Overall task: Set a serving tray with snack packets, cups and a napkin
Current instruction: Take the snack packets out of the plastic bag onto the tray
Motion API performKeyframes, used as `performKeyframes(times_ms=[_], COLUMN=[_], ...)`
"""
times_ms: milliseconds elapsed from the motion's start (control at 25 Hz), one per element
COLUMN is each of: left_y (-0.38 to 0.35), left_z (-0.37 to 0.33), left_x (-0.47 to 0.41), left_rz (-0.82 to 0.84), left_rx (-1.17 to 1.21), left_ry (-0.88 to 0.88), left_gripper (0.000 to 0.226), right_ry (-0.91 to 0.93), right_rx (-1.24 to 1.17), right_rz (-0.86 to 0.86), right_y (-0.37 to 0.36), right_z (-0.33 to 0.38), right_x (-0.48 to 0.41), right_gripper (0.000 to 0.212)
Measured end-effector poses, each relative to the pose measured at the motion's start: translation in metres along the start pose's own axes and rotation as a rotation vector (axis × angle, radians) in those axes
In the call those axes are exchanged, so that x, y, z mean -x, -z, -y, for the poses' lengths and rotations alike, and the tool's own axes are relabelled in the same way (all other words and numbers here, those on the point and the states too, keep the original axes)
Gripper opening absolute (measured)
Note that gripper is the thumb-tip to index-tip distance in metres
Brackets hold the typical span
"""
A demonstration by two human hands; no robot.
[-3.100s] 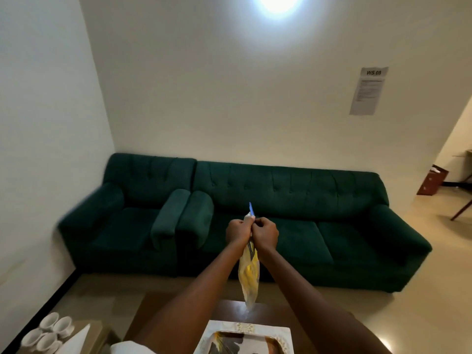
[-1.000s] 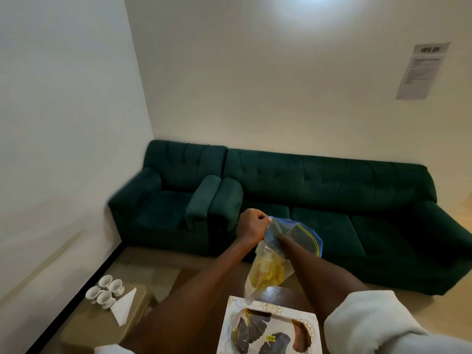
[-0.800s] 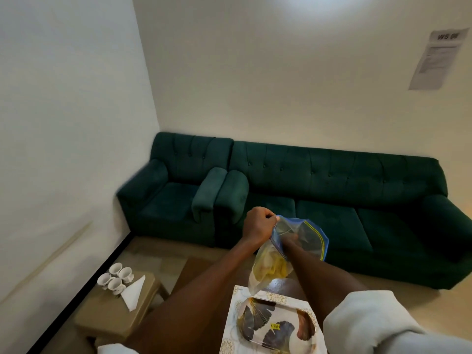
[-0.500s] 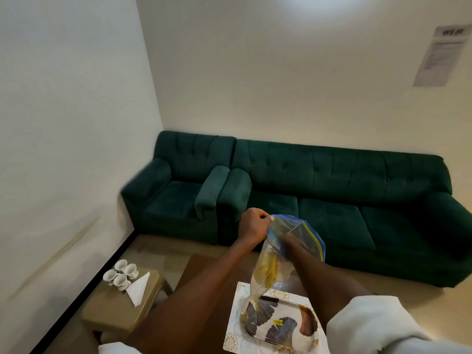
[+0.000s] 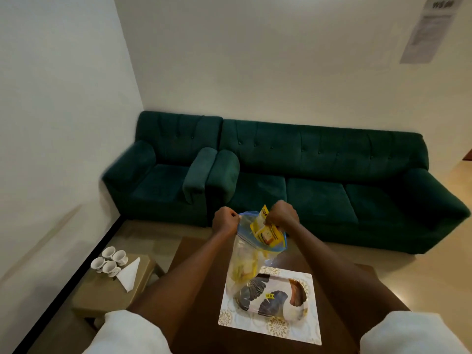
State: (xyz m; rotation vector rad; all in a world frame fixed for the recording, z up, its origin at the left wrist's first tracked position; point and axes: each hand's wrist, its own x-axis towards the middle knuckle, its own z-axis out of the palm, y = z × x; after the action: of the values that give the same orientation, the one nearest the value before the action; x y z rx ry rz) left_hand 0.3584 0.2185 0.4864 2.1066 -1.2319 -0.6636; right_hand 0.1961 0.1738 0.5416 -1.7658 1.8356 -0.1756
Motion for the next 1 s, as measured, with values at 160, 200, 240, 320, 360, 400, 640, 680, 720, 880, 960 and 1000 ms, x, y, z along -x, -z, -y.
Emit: performKeyframes(times_ms=[160,200,240,320,360,400,640,680,720,880,960,1000], left_y=[0.005,0.008,0.010,0.016,0.018,0.020,0.013,0.009,0.004,-0.018,-0.032,-0.035], left_z=[0.023,0.025,0.027,0.034,0.041,0.051,0.124,0.132,0.141,0.177,0.195,0.201], left_x=[-0.015,-0.018,-0.021,-0.027,-0.030,-0.033,-0.053,-0.061,-0.068,-0.096,-0.106,-0.108], left_rz=[0.021,0.023,0.023,0.006,-0.011,-0.026,-0.061,-0.079,-0.100,-0.180,-0.215,-0.212], left_rx=[-0.053,-0.058,-0.062,-0.061,-0.066,-0.074,0.015,0.034,0.052,0.070,0.076,0.089], left_ry=[0.019,0.016,0.016,0.034,0.044,0.053,0.128,0.152,0.174,0.238,0.244,0.243], left_gripper=[0.022,0.022,0.022,0.022,0.023,0.023,0.024,0.025,0.024,0.020,0.018,0.017], right_ry=[0.037,0.036,0.027,0.010,0.006,0.005,-0.114,-0.132,-0.155,-0.252,-0.267,-0.263], right_rx=[-0.046,-0.052,-0.075,-0.103,-0.102,-0.092,0.012,0.026,0.033,0.000,0.051,0.073], right_rz=[-0.108,-0.134,-0.151,-0.188,-0.218,-0.241,-0.026,0.022,0.063,0.205,0.225,0.226], right_y=[0.030,0.036,0.041,0.044,0.041,0.034,-0.058,-0.082,-0.107,-0.198,-0.226,-0.237], right_z=[0.001,-0.002,-0.005,-0.016,-0.022,-0.029,-0.068,-0.074,-0.080,-0.095,-0.103,-0.106], right_x=[-0.004,-0.006,-0.008,-0.013,-0.016,-0.020,-0.056,-0.068,-0.078,-0.124,-0.149,-0.160], right_gripper=[0.004,0.006,0.011,0.017,0.016,0.016,0.022,0.022,0.023,0.028,0.029,0.031])
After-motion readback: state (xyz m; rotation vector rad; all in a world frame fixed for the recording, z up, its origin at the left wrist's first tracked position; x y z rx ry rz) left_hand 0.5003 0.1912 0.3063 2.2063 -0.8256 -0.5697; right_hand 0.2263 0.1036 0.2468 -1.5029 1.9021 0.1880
